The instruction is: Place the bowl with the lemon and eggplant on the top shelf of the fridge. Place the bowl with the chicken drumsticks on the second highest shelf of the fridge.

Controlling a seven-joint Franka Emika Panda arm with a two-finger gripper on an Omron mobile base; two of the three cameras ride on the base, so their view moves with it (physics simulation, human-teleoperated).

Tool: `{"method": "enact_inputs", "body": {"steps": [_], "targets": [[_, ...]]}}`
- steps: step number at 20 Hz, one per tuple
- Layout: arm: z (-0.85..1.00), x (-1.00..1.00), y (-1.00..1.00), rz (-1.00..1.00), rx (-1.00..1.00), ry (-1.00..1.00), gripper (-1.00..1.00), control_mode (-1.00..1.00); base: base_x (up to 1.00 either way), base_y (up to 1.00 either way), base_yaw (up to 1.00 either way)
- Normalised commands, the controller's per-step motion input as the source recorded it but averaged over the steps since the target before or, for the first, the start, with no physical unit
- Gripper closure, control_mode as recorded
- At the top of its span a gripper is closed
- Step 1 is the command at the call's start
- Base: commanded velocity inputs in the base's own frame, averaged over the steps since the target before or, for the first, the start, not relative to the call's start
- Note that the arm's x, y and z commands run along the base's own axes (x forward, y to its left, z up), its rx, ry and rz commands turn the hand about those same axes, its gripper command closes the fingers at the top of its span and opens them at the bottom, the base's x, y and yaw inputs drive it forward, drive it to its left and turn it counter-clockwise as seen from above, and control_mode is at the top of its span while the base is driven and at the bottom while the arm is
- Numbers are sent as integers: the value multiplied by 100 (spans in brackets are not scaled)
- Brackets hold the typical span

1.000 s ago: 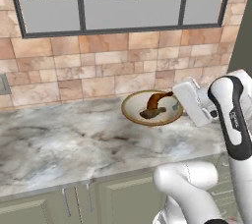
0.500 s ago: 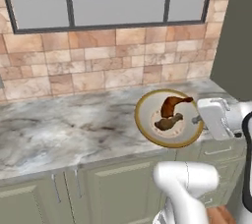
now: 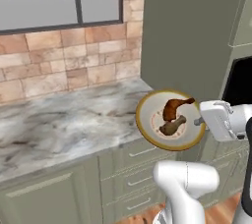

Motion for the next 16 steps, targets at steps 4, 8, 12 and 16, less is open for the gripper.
{"method": "enact_inputs", "body": {"steps": [4,8,12,16], "targets": [[0,0,0,0,0,0,100,100,22,-100,-31],[0,0,0,0,0,0,100,100,0,-100,-25],[0,0,0,0,0,0,100,100,-11,-100,-22],[0,0,0,0,0,0,100,100,14,-100,-23]]}}
